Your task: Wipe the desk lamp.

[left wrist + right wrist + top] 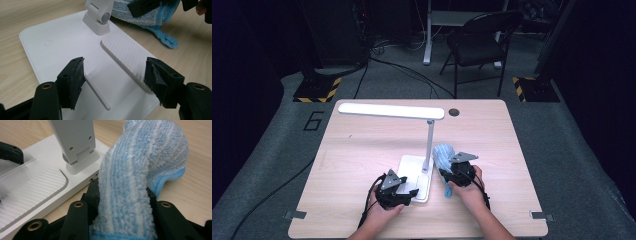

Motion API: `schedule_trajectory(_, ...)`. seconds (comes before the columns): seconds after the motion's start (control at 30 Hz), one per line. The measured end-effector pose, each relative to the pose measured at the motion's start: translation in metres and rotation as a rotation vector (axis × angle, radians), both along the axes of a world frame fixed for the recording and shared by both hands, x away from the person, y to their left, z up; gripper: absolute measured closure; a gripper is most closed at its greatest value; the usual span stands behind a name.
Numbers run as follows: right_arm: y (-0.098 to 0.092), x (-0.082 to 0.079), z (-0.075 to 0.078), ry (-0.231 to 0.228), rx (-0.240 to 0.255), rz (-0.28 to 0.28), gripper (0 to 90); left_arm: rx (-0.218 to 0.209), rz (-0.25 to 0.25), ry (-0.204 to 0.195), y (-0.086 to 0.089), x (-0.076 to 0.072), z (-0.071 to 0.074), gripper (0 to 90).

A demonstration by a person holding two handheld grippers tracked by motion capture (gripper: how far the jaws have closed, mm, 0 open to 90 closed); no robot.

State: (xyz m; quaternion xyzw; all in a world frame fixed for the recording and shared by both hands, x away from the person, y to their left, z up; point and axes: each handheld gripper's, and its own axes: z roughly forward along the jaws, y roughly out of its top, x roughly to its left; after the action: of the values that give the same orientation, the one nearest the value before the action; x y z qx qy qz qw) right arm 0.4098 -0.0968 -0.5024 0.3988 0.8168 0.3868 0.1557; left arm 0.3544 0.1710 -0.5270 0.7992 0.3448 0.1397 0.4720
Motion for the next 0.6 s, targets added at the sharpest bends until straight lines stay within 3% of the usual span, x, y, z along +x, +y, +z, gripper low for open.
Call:
schedule_trajectory(0.07, 0.001, 0.0, 0.0, 0.005, -0.001, -0.005, 61.4, 0.0, 0.0, 0.0, 0.0, 0.0, 0.0, 32.2)
schedule_trajectory(0.1, 0.005, -0.001, -0.002, 0.028, -0.001, -0.002, 61.3, 0.001, 0.0, 0.0, 0.0, 0.0, 0.0, 32.1)
schedule_trajectory(0.2, 0.01, -0.003, -0.004, 0.02, -0.03, 0.024, 61.2, 0.0, 0.0, 0.0, 0.0, 0.0, 0.0, 32.1)
schedule_trajectory(0.43, 0.019, -0.009, -0.006, 0.03, -0.028, 0.048, 60.5, 0.0, 0.0, 0.0, 0.0, 0.0, 0.0, 32.1)
schedule_trajectory(0.6, 0.02, -0.011, -0.005, 0.028, -0.039, 0.057, 53.7, 0.001, -0.001, 0.0, 0.0, 0.0, 0.0, 32.1)
